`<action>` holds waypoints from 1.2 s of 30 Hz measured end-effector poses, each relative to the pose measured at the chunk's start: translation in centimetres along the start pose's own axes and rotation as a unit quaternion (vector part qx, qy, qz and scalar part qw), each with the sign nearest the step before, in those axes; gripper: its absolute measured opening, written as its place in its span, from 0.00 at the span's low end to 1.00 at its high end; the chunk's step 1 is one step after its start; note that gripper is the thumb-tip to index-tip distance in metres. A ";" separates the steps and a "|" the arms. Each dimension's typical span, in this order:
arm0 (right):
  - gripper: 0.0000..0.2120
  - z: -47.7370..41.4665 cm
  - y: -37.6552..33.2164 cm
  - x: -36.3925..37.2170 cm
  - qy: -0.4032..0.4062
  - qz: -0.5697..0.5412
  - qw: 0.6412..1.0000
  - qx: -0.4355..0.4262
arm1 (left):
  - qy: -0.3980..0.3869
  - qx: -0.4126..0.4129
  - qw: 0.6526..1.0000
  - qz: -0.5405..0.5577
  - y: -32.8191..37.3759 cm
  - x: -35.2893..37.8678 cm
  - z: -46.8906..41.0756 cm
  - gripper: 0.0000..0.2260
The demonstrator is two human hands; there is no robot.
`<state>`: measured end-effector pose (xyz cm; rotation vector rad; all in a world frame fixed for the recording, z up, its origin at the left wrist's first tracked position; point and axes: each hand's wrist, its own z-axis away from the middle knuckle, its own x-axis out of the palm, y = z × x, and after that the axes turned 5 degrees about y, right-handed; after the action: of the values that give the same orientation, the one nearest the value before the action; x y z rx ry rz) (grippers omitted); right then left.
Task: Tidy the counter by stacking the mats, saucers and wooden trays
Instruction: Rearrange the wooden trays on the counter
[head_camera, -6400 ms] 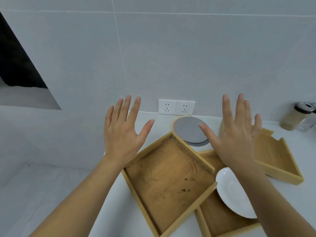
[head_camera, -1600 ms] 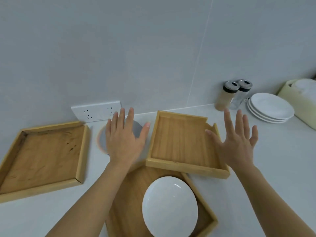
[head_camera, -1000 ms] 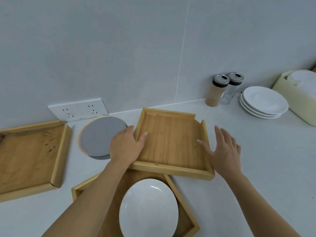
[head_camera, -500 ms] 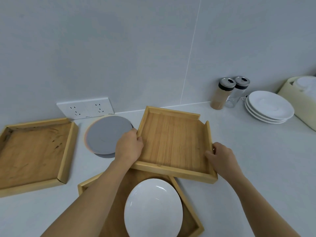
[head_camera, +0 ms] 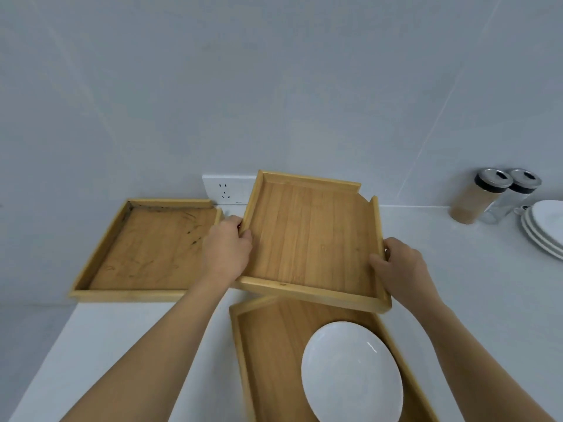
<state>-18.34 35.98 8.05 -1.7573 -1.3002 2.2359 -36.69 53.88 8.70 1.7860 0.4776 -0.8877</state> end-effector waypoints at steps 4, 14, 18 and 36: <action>0.12 0.8 -4.5 2.9 -0.011 -0.002 1.000 -0.029 | 0.026 -0.013 1.000 -0.012 -4.2 -3.4 -1.1 0.07; 0.09 3.4 -13.6 9.9 -0.053 -0.027 0.996 -0.072 | 0.060 -0.034 0.994 -0.080 -13.8 -10.0 -3.4 0.08; 0.12 3.8 -16.7 12.5 -0.069 -0.011 0.994 -0.079 | 0.058 -0.048 0.991 -0.111 -17.3 -11.9 -5.0 0.09; 0.13 3.9 -20.1 19.7 -0.097 0.068 0.990 -0.074 | 0.029 -0.038 0.990 -0.133 -24.8 -12.0 -8.0 0.10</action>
<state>-37.94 56.22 4.54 -1.7613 -1.4589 2.5006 -58.56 71.81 3.81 1.7062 0.7908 -0.9885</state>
